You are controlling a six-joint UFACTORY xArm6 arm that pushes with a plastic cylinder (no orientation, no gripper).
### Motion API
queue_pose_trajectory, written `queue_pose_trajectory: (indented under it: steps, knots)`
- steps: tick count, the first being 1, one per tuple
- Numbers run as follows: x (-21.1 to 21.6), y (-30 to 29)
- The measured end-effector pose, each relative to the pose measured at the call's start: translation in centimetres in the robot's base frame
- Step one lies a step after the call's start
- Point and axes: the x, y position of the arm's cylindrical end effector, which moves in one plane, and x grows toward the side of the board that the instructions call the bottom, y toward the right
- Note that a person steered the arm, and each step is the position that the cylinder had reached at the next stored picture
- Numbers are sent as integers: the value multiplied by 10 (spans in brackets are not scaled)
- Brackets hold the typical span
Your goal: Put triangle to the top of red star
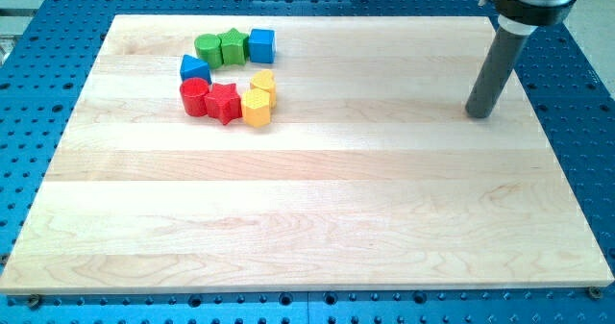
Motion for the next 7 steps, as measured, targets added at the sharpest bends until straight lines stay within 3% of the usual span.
queue_pose_trajectory:
  steps: [2,3,4,6,7]
  knots:
    - [32,-136]
    - [57,-245]
    - [20,-343]
    - [-8,-422]
    - [-37,-424]
